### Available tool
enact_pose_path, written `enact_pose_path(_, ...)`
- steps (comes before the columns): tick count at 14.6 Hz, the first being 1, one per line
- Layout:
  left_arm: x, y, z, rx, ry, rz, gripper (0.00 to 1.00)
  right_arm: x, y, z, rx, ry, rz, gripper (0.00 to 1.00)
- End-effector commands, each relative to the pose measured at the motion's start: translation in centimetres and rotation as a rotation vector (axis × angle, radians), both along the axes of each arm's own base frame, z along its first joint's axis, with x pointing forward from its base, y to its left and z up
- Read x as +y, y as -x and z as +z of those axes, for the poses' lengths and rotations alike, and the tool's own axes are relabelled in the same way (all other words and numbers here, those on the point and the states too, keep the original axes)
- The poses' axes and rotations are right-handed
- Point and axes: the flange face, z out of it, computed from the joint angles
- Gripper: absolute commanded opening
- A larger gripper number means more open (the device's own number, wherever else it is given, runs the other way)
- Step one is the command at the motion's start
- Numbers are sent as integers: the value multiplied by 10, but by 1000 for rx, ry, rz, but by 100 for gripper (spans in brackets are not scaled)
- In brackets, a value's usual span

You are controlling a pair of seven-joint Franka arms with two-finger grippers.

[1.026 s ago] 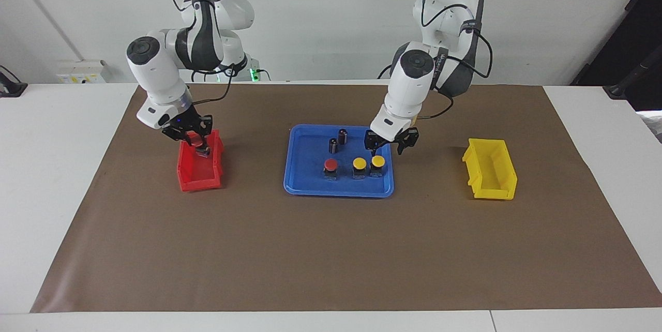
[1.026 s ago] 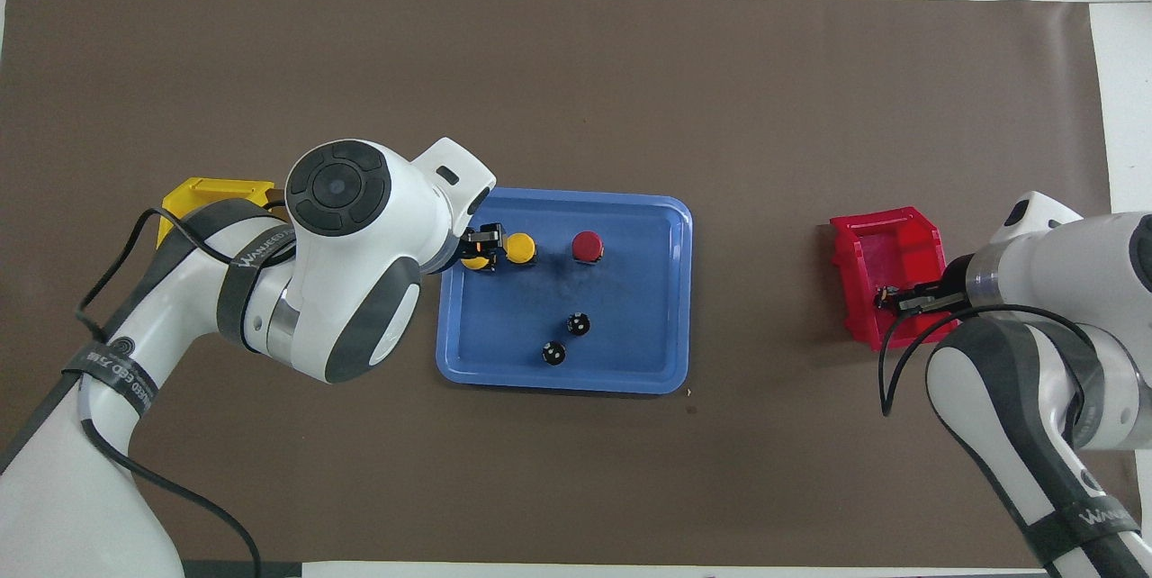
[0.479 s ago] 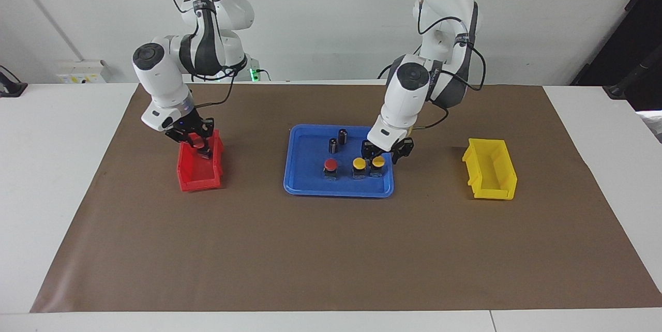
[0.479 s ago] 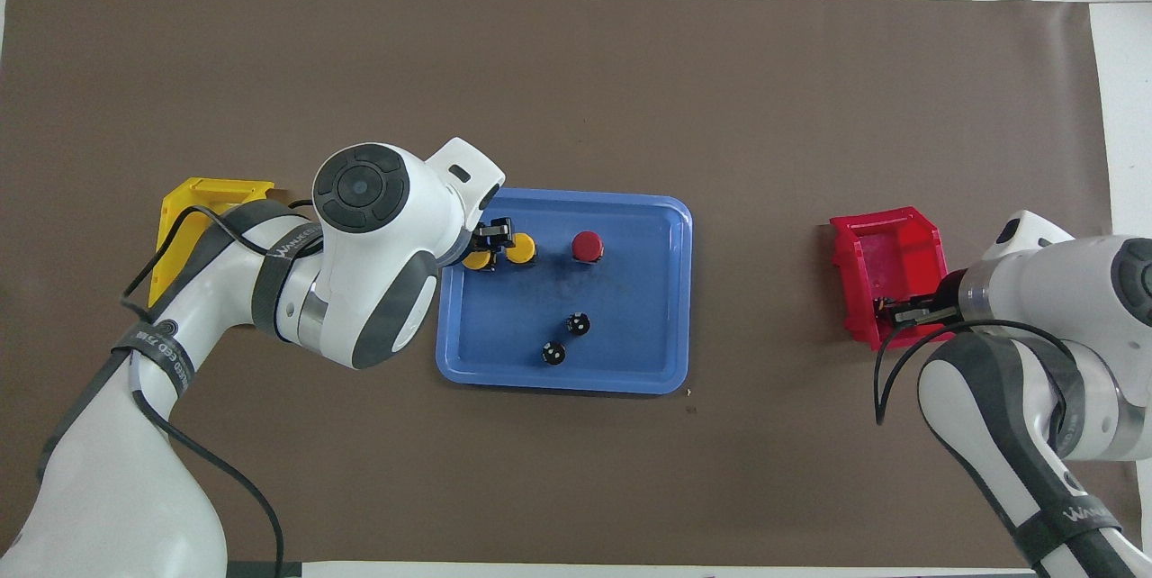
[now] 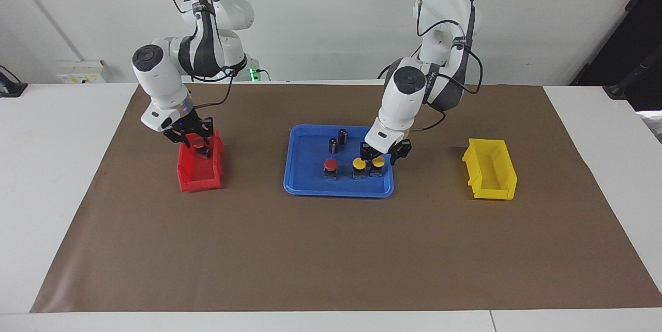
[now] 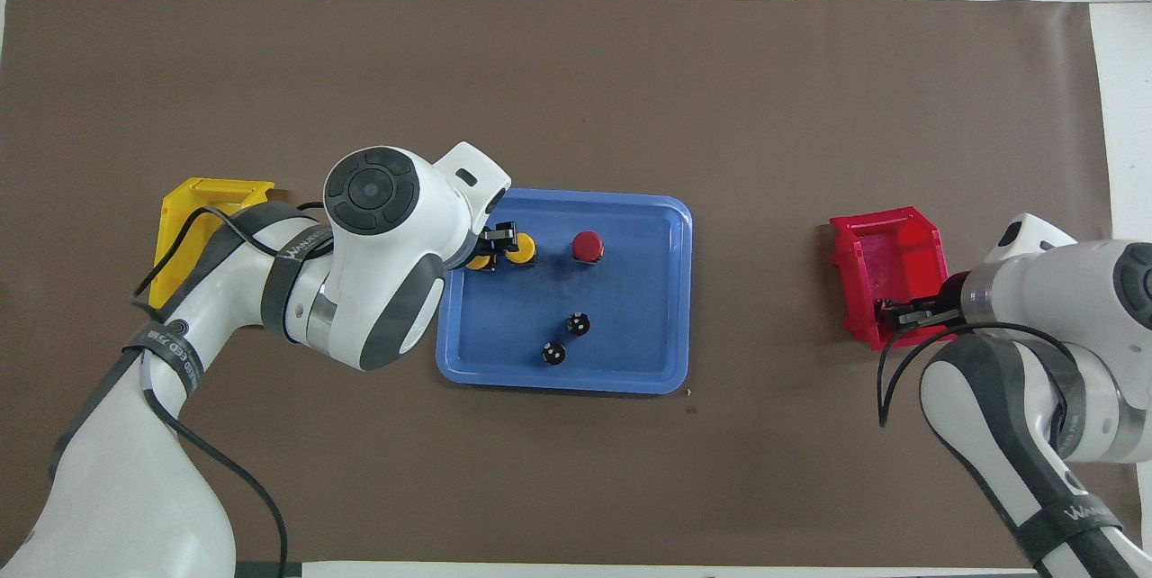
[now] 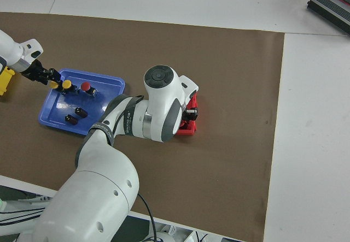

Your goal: Sort red and yellow buttons by color

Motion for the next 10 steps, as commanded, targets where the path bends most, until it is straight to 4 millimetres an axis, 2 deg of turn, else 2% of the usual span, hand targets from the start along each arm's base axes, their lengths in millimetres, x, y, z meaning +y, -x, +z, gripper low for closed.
enact_pose_path(1,-1,7,3,25,-3,10,73,-4,-23,28,12,-7,19,59)
enact_pose_path(3,-2,6,4,23,-1,10,69,0,-39,53,9,-7,25,59)
enact_pose_path(4,-1,6,6,23,-1,11,63,2,-48,65,12,-8,21,59)
enact_pose_path(5,0,5,7,25,-1,13,54,5,-56,77,18,-10,16,61)
enact_pose_path(7,4,3,9,29,-2,20,21,17,-71,103,32,-20,18,63)
enact_pose_path(8,6,3,9,31,-3,23,8,18,-78,114,35,-23,6,65)
enact_pose_path(9,6,2,10,28,-1,26,1,20,-84,122,44,-24,-7,65)
enact_pose_path(10,7,1,14,33,-1,29,1,28,-90,135,43,-27,-10,67)
